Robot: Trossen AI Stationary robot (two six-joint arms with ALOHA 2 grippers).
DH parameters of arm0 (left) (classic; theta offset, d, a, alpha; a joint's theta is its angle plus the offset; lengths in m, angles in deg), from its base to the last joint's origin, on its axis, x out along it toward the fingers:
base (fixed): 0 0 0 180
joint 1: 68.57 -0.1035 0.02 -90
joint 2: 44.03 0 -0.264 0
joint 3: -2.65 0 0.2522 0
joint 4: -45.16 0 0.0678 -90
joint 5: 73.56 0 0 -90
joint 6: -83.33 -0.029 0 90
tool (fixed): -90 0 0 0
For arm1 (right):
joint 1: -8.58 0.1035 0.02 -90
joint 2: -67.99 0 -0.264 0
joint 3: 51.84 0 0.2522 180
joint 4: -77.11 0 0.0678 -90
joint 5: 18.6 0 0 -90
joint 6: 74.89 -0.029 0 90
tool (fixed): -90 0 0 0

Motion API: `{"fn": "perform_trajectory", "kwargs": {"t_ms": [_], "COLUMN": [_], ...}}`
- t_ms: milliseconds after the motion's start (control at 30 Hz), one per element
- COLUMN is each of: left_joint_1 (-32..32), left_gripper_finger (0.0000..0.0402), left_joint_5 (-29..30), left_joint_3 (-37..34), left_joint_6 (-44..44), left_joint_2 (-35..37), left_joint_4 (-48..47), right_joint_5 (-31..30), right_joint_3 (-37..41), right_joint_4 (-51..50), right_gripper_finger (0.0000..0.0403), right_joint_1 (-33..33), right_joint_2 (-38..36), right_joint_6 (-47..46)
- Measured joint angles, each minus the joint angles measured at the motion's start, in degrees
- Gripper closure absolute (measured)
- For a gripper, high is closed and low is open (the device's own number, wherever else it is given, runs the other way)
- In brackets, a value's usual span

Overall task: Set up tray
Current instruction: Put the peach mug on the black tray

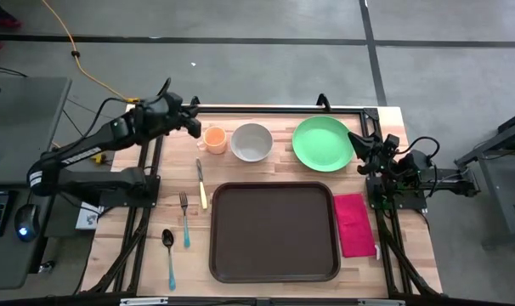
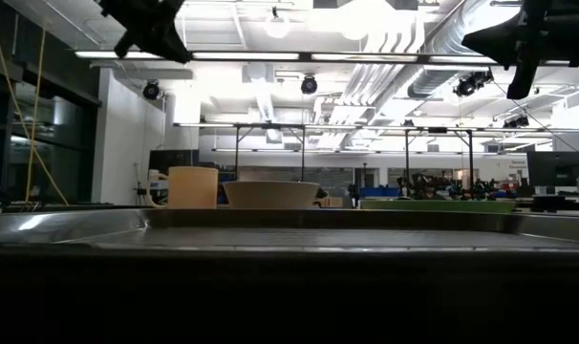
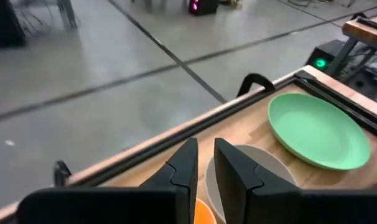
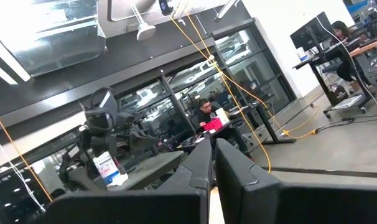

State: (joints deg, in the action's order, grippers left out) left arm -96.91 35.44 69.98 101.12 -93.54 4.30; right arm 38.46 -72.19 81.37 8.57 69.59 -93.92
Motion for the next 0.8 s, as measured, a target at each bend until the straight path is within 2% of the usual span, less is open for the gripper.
{"fn": "perform_trajectory", "kwargs": {"t_ms": [233, 467, 600, 800], "left_joint_1": [-10.23, -17.55, -20.13, -20.80], "left_gripper_finger": [0.0316, 0.0316, 0.0316, 0.0316], "left_joint_5": [-14.72, -24.70, -27.37, -27.47], "left_joint_3": [0.23, 0.23, 0.23, 0.21], "left_joint_6": [0.78, 0.69, 0.56, 0.54], "left_joint_2": [-4.55, -7.28, -8.52, -10.75], "left_joint_4": [-0.14, -0.97, -4.14, -6.62], "right_joint_5": [-1.56, -1.68, -3.14, -5.76], "right_joint_3": [0.00, 0.00, 0.00, 0.00], "right_joint_4": [-0.02, -0.02, -0.04, -0.11], "right_gripper_finger": [0.0402, 0.0402, 0.0402, 0.0402], "right_joint_1": [0.01, 0.01, 0.00, 0.00], "right_joint_2": [0.00, 0.00, 0.00, 0.00], "right_joint_6": [0.00, 0.00, -0.14, 0.00]}}
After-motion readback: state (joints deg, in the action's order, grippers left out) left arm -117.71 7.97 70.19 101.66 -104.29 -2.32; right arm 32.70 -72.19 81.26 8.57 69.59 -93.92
